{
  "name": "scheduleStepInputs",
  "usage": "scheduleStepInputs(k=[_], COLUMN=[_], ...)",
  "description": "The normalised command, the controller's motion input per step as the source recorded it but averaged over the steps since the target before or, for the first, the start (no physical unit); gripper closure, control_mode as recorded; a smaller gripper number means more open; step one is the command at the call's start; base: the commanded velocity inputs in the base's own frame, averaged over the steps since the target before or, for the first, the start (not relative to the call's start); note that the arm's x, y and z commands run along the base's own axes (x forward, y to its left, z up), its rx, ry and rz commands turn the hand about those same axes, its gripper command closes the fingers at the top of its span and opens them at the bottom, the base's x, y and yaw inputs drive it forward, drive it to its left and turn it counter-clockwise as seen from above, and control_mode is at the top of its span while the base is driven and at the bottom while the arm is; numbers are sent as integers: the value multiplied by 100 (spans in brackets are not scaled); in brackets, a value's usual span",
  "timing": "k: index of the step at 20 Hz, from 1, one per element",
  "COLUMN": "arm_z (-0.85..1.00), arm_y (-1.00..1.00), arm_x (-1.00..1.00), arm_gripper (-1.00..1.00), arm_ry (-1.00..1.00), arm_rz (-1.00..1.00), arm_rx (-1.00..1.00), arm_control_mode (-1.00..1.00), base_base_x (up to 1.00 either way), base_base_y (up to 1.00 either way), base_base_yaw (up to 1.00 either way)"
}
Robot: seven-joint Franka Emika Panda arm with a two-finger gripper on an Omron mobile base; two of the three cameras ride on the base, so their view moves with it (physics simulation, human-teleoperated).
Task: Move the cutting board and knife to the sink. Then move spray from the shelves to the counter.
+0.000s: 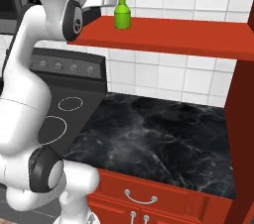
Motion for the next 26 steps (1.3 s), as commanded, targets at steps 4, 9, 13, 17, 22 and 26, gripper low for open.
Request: scheduleStepInputs(k=[4,9,13,17,22,26], arm_z=[0,0,0,0,-3,-5], arm_y=[-1,-7,-5,-7,-6,-9], arm_x=[34,40,43,39,32,30], arm_gripper=[-100,-100,-100,-100,-100,-100], arm_ry=[4,7,6,3,2,1], arm_rz=[0,0,0,0,0,0], arm_rx=[0,0,0,0,0,0], arm_control_mode=[-100,-100,-100,-100,-100,-100], base_base_x=[0,0,0,0,0,0], base_base_y=[0,0,0,0,0,0], base_base_yaw=[0,0,0,0,0,0])
